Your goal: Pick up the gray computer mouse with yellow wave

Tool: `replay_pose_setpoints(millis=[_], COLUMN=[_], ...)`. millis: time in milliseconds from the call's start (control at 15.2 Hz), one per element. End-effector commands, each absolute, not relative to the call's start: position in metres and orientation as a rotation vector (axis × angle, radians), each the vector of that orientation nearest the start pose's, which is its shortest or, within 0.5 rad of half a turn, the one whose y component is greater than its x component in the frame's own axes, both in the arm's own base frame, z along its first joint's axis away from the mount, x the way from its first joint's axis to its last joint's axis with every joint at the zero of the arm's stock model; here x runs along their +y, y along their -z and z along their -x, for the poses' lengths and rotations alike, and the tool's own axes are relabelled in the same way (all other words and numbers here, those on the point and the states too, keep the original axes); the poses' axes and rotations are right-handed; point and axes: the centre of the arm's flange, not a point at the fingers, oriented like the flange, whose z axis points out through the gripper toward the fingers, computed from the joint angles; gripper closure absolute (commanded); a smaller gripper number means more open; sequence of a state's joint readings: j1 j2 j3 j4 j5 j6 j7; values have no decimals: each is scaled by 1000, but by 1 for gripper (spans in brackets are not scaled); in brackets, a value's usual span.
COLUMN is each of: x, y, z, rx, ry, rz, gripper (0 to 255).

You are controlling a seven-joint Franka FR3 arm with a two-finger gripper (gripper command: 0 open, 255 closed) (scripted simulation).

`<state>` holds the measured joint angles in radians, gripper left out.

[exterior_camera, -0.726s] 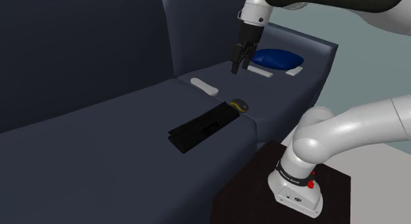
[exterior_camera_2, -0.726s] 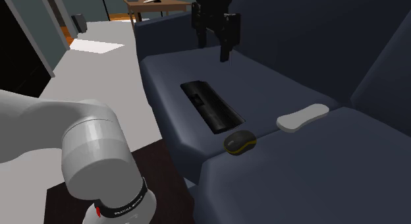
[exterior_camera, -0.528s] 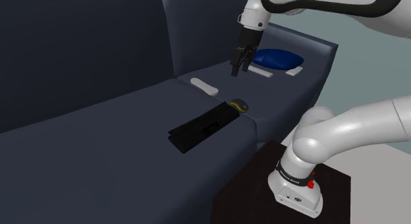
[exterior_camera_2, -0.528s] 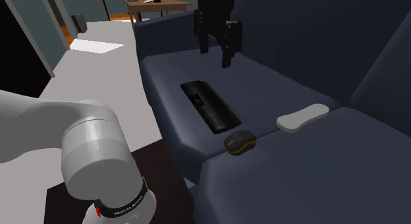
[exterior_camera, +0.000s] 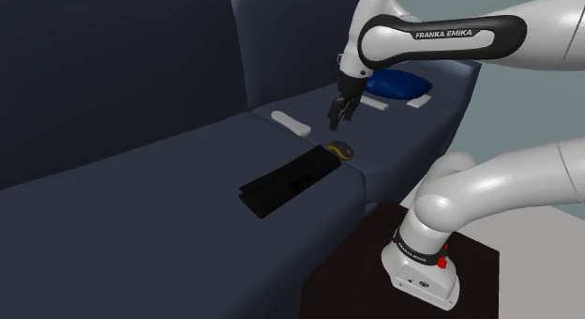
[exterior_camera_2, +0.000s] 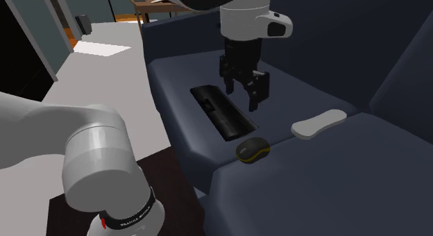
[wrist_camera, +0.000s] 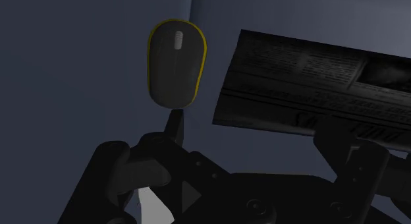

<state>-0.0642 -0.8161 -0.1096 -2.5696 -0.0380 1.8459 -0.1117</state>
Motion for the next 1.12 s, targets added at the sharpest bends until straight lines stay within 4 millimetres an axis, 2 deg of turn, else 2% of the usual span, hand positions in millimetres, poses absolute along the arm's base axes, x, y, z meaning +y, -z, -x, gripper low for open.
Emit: replay_pose_setpoints(millis=[0,396,924,1056], x=[-72,-108,-111,-111], y=[-498,-433,-390,-387], z=[-314,-323,-324,-323], rx=[43,71,73,73], ry=[155,170,171,171], rz=[3126,3178,3183,3183], gripper=[0,0,0,0])
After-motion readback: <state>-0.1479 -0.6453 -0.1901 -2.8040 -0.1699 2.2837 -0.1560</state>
